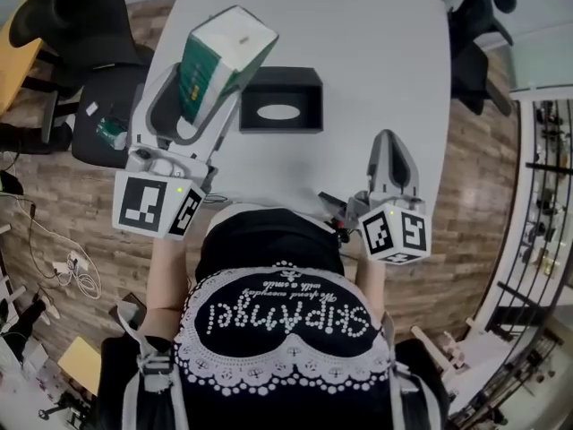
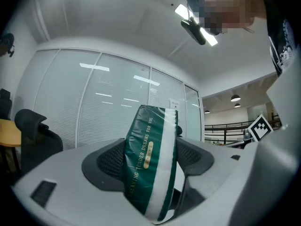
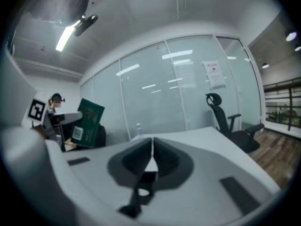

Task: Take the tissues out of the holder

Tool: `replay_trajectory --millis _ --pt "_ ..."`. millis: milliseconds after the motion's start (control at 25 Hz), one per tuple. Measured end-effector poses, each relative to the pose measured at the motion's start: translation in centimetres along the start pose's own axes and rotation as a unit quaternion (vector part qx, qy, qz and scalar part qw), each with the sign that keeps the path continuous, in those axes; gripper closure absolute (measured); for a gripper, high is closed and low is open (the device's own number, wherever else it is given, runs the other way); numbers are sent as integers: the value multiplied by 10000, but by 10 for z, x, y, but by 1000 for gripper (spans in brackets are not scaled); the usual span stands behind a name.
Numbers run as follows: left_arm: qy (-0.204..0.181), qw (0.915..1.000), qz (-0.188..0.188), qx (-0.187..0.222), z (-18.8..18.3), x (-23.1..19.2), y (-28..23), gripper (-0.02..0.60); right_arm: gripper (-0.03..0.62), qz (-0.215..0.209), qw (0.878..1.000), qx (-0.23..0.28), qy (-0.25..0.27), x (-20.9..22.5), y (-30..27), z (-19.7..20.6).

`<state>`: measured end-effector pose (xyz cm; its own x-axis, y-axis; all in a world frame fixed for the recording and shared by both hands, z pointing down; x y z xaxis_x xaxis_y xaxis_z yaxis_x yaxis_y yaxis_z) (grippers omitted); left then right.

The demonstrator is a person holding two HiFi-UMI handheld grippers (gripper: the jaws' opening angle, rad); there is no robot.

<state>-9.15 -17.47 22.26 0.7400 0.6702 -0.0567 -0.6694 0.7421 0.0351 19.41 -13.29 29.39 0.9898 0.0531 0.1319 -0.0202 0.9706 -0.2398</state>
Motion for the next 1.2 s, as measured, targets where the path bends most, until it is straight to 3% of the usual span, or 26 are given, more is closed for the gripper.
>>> replay_trajectory --millis 160,400,720,1200 --pt "46 9993 -246 266 -11 9 24 230 560 11 10000 71 -6 6 8 -9" --pt "108 9977 -472 472 5 3 46 230 560 45 9999 153 -54 2 -1 -11" --pt "196 9973 -537 467 19 17 68 230 562 188 9997 162 -77 13 7 -9" --pt "545 9966 -348 501 37 34 68 230 561 366 9992 91 -151 22 21 -3"
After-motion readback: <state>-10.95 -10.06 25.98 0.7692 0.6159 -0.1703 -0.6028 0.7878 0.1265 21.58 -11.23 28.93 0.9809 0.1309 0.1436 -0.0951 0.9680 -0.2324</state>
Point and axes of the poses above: the fingertips, and each gripper's own axes: y backward along the fingers, x to its right, z out of its underside, the point moved 2 cm from there along y, backward along the fingers, and after that the axes turned 14 degrees about z, right-handed, at the moved point
